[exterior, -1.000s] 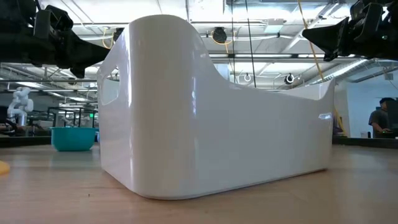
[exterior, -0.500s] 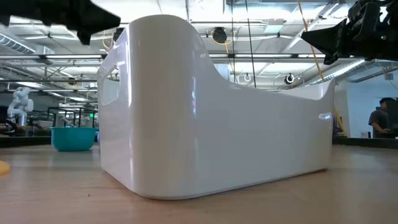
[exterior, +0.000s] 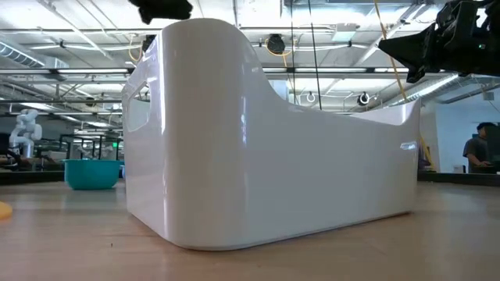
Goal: Nest measuring cups in basket
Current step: Stack the orange measuring cup on top of the purple measuring cup
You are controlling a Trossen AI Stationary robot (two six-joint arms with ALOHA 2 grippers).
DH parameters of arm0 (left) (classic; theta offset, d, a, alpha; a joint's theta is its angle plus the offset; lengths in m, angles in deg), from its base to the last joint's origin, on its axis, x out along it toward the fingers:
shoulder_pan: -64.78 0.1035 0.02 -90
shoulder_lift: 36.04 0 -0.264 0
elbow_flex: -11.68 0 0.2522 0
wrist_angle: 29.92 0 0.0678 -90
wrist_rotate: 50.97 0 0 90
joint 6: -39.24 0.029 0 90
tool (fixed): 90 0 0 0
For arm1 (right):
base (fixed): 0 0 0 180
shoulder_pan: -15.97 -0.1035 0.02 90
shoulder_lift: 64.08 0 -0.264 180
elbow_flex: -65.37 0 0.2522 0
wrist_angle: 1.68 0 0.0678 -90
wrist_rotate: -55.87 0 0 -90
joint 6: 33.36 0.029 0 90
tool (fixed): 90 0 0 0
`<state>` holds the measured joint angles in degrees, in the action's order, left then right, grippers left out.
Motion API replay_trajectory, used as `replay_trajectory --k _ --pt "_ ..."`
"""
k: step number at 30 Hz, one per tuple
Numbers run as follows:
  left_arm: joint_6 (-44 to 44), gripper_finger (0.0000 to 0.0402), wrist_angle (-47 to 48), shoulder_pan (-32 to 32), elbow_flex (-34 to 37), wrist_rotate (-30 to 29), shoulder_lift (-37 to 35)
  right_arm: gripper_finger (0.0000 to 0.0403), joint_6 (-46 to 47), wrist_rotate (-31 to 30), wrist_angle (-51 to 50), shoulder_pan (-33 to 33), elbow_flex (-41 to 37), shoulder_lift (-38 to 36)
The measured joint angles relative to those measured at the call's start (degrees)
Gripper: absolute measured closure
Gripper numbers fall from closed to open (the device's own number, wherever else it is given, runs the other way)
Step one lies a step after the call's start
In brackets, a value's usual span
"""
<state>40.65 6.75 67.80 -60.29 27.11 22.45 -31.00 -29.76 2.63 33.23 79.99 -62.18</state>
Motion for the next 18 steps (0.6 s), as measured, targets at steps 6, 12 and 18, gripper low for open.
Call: replay_trajectory --k 6,12,18 --pt "1.15 0.0251 10.39 2.49 -10.67 1.10 10.36 0.0403 0.00 0.09 0.00 0.00 0.00 0.00" --pt "1.55 0.0251 15.27 6.27 -16.35 10.76 21.18 0.0403 0.01 0.02 -0.20 0.00 -0.01 0.00" --pt "1.04 0.0251 14.77 7.52 -16.40 13.42 29.97 0.0403 1.51 -0.03 -1.10 0.00 0.00 0.02"
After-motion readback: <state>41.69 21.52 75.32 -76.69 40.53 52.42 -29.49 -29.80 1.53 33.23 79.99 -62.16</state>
